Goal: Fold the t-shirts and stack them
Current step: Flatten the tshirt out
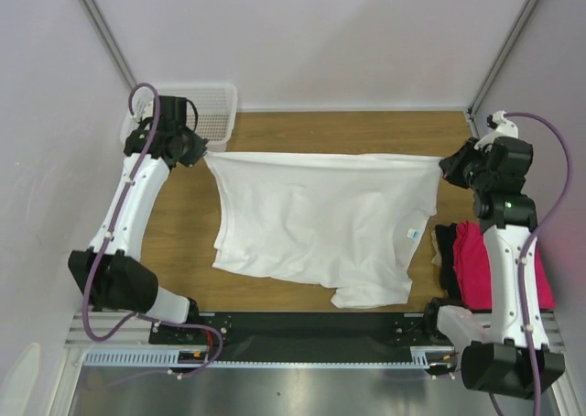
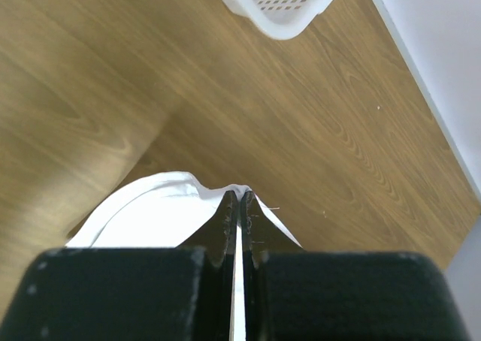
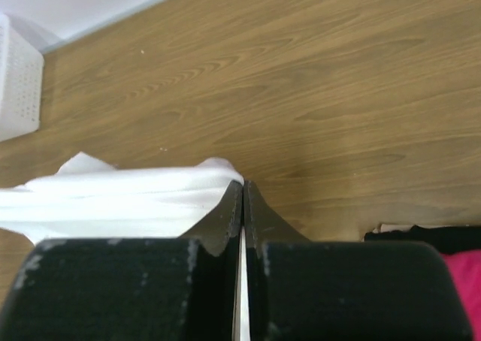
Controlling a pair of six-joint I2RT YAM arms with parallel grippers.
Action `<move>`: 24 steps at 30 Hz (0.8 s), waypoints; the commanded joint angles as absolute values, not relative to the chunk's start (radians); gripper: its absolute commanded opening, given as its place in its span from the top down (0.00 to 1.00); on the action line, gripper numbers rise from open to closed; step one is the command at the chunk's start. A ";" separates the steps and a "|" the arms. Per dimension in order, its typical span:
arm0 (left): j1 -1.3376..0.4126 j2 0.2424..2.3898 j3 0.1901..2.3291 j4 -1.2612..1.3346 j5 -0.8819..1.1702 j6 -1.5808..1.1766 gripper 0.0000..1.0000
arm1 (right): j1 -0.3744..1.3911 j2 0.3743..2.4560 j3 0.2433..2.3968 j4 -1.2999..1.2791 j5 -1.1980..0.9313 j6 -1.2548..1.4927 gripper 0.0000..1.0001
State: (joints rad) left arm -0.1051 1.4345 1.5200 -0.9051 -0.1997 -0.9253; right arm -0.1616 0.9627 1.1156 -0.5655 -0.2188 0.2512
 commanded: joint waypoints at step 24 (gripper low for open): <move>-0.138 1.436 1.841 -0.727 -0.337 -0.802 1.00 | -0.114 1.117 1.456 -0.242 -0.140 0.114 1.00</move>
State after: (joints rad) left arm -0.1413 1.5787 1.8820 -0.7334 -0.2569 -0.8375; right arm -0.1066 1.2129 1.3838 -0.2356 -0.1982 0.1646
